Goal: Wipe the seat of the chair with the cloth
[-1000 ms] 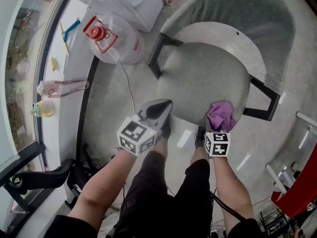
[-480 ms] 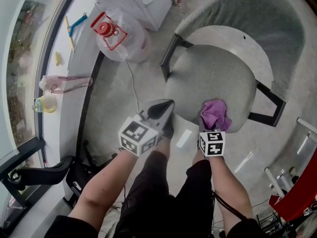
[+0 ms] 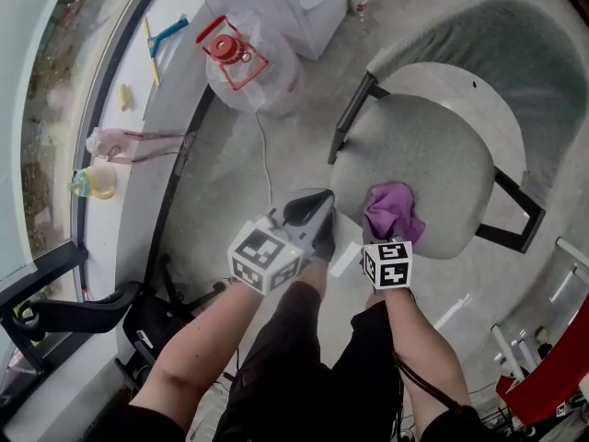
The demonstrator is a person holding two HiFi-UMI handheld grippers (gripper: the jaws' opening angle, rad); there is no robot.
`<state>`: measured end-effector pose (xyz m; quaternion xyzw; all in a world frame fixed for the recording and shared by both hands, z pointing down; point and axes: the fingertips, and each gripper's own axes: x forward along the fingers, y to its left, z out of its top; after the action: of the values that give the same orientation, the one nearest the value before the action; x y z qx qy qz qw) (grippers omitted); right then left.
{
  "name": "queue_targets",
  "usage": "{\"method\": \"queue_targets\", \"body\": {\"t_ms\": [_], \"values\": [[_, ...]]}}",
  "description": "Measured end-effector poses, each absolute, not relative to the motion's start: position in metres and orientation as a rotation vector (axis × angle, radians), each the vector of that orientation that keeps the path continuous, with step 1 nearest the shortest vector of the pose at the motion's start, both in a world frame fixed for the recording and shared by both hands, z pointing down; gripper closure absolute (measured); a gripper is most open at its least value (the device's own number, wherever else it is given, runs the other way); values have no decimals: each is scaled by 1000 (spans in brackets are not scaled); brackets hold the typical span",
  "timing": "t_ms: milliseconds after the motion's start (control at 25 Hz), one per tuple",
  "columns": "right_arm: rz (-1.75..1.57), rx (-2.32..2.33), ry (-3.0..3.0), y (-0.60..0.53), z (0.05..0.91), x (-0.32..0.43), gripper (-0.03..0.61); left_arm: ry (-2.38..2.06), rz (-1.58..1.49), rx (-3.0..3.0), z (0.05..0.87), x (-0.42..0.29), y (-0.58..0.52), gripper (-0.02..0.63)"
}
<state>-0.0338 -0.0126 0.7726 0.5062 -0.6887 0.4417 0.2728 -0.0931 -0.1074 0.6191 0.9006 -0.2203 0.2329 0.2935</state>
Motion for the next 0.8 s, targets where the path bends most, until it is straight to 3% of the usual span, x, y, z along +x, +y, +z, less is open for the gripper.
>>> {"method": "queue_targets", "body": {"t_ms": [800], "values": [[1146,1182,-1949,-71,778,-119,552,-620,640,2377,611,-144,-123,611]]}}
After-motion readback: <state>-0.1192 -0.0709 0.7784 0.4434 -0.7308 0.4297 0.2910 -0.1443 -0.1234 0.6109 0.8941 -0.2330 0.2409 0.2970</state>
